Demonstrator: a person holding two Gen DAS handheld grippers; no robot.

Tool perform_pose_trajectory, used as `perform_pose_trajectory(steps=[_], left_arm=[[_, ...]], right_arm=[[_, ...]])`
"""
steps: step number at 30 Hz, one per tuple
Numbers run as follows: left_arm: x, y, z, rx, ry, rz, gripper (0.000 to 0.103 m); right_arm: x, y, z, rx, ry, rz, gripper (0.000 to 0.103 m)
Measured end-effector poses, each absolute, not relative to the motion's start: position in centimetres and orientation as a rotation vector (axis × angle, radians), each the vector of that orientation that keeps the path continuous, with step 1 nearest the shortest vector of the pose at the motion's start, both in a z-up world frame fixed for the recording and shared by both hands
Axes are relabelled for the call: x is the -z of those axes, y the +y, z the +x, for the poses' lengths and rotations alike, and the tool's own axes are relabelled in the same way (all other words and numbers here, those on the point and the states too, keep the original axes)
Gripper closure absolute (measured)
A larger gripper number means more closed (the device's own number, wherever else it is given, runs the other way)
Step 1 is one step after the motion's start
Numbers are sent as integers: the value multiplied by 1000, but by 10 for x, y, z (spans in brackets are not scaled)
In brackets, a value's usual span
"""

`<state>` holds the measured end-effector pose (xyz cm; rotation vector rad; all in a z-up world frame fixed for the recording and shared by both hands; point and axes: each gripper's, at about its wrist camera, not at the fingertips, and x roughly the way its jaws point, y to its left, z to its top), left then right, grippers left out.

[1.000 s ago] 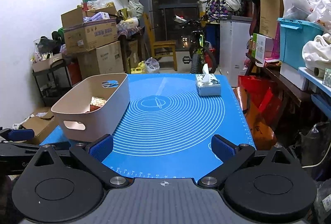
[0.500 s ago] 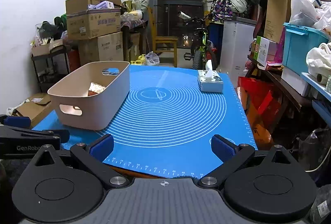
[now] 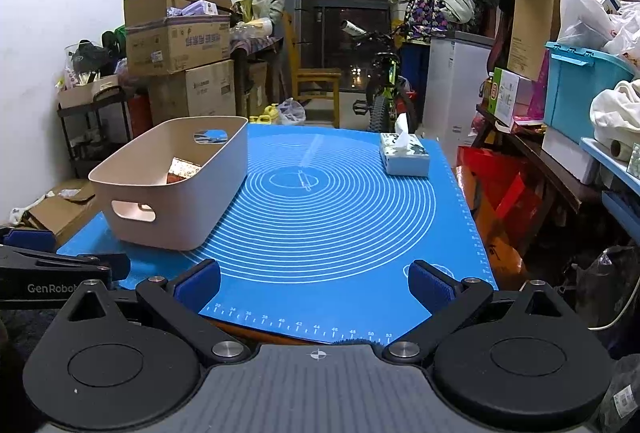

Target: Organize rigid objects

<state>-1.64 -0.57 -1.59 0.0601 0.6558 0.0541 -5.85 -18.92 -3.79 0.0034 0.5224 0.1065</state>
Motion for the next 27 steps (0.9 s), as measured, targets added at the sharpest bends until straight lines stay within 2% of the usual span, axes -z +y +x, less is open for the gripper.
perform_pose_trajectory(steps=[27], left_arm=[[18, -6, -16, -40, 672, 49, 15]], right_arm=[[36, -196, -58, -102, 528, 0, 3]])
